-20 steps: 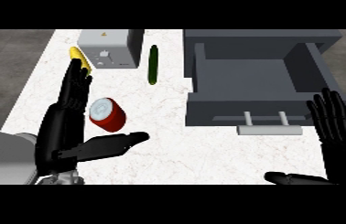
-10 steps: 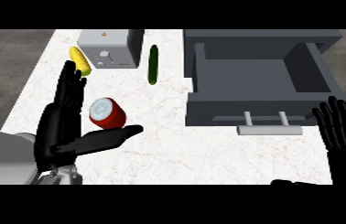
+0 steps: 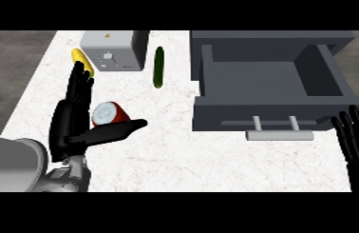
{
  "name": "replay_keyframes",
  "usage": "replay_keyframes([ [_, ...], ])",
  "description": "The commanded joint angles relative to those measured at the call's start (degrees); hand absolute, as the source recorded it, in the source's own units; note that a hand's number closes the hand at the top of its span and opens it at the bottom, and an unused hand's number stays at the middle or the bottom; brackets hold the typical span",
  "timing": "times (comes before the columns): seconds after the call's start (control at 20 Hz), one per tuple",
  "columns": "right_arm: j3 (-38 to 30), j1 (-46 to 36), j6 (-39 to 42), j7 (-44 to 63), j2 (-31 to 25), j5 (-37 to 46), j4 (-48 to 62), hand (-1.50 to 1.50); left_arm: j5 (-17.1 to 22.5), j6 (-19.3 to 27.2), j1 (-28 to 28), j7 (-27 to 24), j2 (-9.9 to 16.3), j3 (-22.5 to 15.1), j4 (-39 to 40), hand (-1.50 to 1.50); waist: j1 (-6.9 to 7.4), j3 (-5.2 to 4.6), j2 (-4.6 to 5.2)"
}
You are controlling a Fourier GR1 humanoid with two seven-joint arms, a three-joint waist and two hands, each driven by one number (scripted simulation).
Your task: Pick up the can, place it into the drawer and close the drawer
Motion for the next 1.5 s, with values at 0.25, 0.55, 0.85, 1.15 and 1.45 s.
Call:
replay_keyframes([
  [0.25,-1.63,0.37,2.67,-1.62,0.37,-0.32,2.25,-1.5,2.5,0.7,-1.48,-7.97,-0.49,3.07,9.24,-1.5,0.02,0.02,0.0],
  [0.55,-4.05,-4.02,2.95,0.43,-1.06,-1.2,3.35,-1.5,3.76,0.8,0.89,-12.4,-0.47,4.53,12.76,-1.5,0.14,0.02,0.0],
  [0.85,-4.96,-1.91,3.02,1.42,0.03,-1.93,0.38,-1.5,7.5,-1.38,2.65,-20.92,0.58,8.13,19.55,-1.5,0.07,0.0,-0.01],
  [1.15,-3.81,-3.18,3.77,-0.3,0.47,0.0,3.63,-1.5,9.69,-3.87,1.97,-26.56,1.93,10.34,26.73,-1.5,0.06,0.0,0.01],
  [1.45,-0.97,-3.13,0.84,1.01,3.44,3.69,0.31,-1.5,9.52,-3.68,2.17,-24.54,1.5,9.54,25.85,-1.5,0.12,0.0,0.0],
])
